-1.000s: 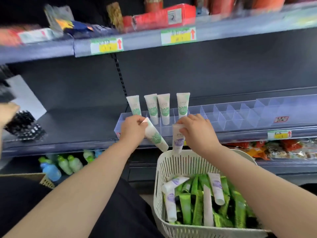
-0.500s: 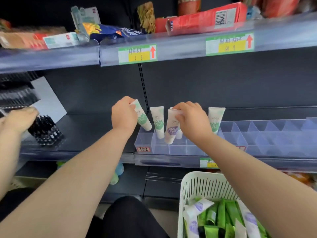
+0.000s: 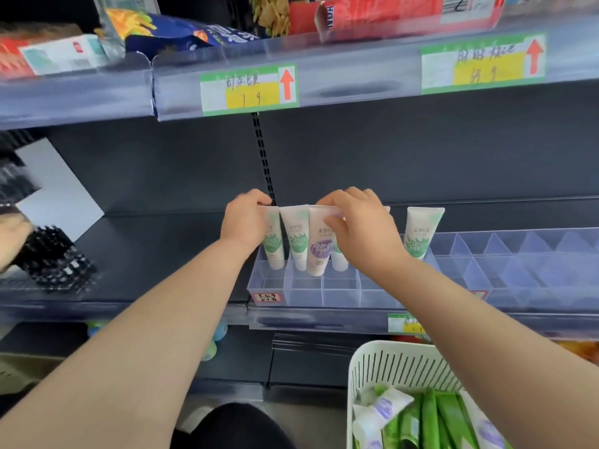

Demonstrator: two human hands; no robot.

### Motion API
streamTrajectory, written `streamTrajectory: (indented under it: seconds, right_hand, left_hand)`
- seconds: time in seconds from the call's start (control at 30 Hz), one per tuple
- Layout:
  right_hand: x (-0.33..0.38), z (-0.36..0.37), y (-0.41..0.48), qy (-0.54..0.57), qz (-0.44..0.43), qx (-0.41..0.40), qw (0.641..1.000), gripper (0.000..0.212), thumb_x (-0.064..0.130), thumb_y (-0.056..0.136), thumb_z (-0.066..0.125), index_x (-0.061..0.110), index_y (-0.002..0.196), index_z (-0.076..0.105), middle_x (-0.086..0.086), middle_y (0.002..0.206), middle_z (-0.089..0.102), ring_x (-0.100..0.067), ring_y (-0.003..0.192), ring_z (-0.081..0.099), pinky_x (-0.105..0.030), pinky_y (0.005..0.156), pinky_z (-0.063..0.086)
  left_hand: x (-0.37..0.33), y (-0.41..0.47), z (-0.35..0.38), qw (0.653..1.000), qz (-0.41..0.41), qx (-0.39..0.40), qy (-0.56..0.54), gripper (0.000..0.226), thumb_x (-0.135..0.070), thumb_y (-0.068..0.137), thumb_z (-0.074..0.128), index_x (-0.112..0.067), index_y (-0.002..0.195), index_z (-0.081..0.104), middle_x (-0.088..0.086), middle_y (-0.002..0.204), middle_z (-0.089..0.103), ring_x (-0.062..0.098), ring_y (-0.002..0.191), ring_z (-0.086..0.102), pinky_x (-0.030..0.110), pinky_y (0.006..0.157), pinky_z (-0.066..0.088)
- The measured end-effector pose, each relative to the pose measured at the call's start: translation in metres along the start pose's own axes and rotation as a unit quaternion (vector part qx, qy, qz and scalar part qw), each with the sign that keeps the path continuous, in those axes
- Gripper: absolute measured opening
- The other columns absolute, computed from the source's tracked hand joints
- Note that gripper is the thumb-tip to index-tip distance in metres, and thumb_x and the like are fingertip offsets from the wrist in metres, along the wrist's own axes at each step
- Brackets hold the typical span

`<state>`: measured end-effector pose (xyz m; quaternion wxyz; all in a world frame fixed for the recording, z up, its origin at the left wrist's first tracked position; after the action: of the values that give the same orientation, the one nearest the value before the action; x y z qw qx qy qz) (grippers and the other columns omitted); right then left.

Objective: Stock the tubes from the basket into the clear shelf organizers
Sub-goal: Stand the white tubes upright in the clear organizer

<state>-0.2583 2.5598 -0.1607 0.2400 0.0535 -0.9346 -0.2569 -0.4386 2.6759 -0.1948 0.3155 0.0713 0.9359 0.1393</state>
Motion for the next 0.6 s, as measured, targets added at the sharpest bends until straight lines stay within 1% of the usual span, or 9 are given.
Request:
streamTrajectory:
  seconds: [0.07, 0.1, 0.2, 0.23, 0.3, 0.37, 0.4, 0.53, 0.6]
  right_hand:
    - [0.010, 0.005, 0.004, 0.010, -0.004, 0.003, 1.000, 0.024, 0.012, 0.091, 0.051, 0.022, 0.109, 0.062, -0.001, 0.102, 0.059, -0.025, 0.097, 0.046, -0.036, 0.074, 0.041]
    - [0.015, 0.008, 0.007, 0.012, -0.005, 0.005, 1.000, 0.024, 0.012, 0.090, 0.051, 0.022, 0.110, 0.061, -0.001, 0.103, 0.059, -0.025, 0.098, 0.046, -0.038, 0.076, 0.043]
    - [0.035, 0.019, 0.015, 0.024, -0.012, 0.011, 1.000, 0.024, 0.014, 0.090, 0.050, 0.023, 0.111, 0.060, -0.001, 0.106, 0.059, -0.025, 0.099, 0.047, -0.040, 0.080, 0.043]
    - [0.041, 0.024, 0.018, 0.023, -0.016, 0.013, 1.000, 0.024, 0.014, 0.091, 0.051, 0.023, 0.111, 0.060, -0.002, 0.107, 0.059, -0.025, 0.100, 0.047, -0.039, 0.080, 0.043]
    - [0.052, 0.036, 0.023, 0.003, -0.028, 0.027, 0.999, 0.026, 0.014, 0.091, 0.051, 0.023, 0.114, 0.059, -0.002, 0.108, 0.058, -0.025, 0.100, 0.047, -0.039, 0.081, 0.042]
    - [0.059, 0.051, 0.027, -0.028, -0.036, 0.054, 0.998, 0.029, 0.013, 0.091, 0.050, 0.024, 0.117, 0.057, -0.003, 0.110, 0.058, -0.025, 0.101, 0.047, -0.038, 0.080, 0.042]
    - [0.061, 0.059, 0.028, -0.040, -0.037, 0.071, 0.996, 0.030, 0.014, 0.091, 0.051, 0.024, 0.119, 0.056, -0.003, 0.111, 0.058, -0.026, 0.103, 0.047, -0.037, 0.080, 0.042]
    - [0.058, 0.089, 0.021, -0.055, -0.025, 0.132, 0.989, 0.030, 0.016, 0.091, 0.052, 0.025, 0.120, 0.058, -0.004, 0.112, 0.058, -0.026, 0.107, 0.049, -0.039, 0.083, 0.045]
    - [0.055, 0.097, 0.018, -0.048, -0.019, 0.140, 0.989, 0.031, 0.016, 0.092, 0.051, 0.025, 0.120, 0.058, -0.004, 0.112, 0.059, -0.026, 0.106, 0.049, -0.041, 0.082, 0.048]
  left_hand:
    - [0.003, -0.006, -0.012, 0.999, 0.004, -0.033, -0.008, 0.035, 0.003, 0.090, 0.048, -0.014, 0.117, 0.061, 0.008, 0.120, 0.057, 0.021, 0.107, 0.055, 0.032, 0.087, 0.047]
    - [0.005, -0.011, -0.018, 0.999, 0.007, -0.050, -0.010, 0.037, 0.005, 0.089, 0.049, -0.012, 0.120, 0.059, 0.009, 0.121, 0.055, 0.020, 0.108, 0.054, 0.031, 0.089, 0.046]
    - [0.013, -0.028, -0.037, 0.996, 0.005, -0.090, -0.026, 0.040, 0.008, 0.089, 0.047, -0.010, 0.123, 0.057, 0.010, 0.123, 0.052, 0.008, 0.094, 0.049, 0.024, 0.084, 0.041]
    - [0.015, -0.033, -0.041, 0.995, 0.002, -0.096, -0.030, 0.041, 0.009, 0.089, 0.046, -0.010, 0.124, 0.057, 0.009, 0.124, 0.052, 0.006, 0.092, 0.048, 0.023, 0.083, 0.040]
    - [0.020, -0.042, -0.046, 0.995, 0.000, -0.095, -0.036, 0.041, 0.009, 0.089, 0.046, -0.010, 0.124, 0.056, 0.010, 0.125, 0.053, 0.010, 0.098, 0.052, 0.028, 0.086, 0.044]
    - [0.023, -0.050, -0.048, 0.995, 0.001, -0.092, -0.033, 0.038, 0.006, 0.091, 0.046, -0.010, 0.124, 0.056, 0.010, 0.125, 0.053, 0.021, 0.111, 0.053, 0.037, 0.090, 0.047]
    - [0.025, -0.053, -0.050, 0.995, 0.000, -0.092, -0.031, 0.036, 0.004, 0.092, 0.046, -0.010, 0.124, 0.056, 0.010, 0.125, 0.054, 0.024, 0.114, 0.052, 0.039, 0.091, 0.047]
    - [0.030, -0.062, -0.051, 0.996, -0.007, -0.087, -0.021, 0.035, 0.001, 0.093, 0.046, -0.013, 0.124, 0.056, 0.006, 0.128, 0.053, 0.022, 0.116, 0.050, 0.042, 0.090, 0.047]
    - [0.032, -0.065, -0.050, 0.997, 0.000, -0.079, -0.011, 0.036, 0.001, 0.093, 0.046, -0.014, 0.125, 0.055, 0.005, 0.129, 0.052, 0.022, 0.117, 0.050, 0.042, 0.088, 0.048]
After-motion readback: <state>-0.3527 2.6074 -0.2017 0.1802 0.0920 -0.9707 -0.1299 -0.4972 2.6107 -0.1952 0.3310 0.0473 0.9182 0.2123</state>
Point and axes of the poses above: each hand's wrist, its own y-axis towards the middle knuckle, its own z-axis out of the palm, x = y × z, the point moved 9 cm from there along y, towards the middle knuckle
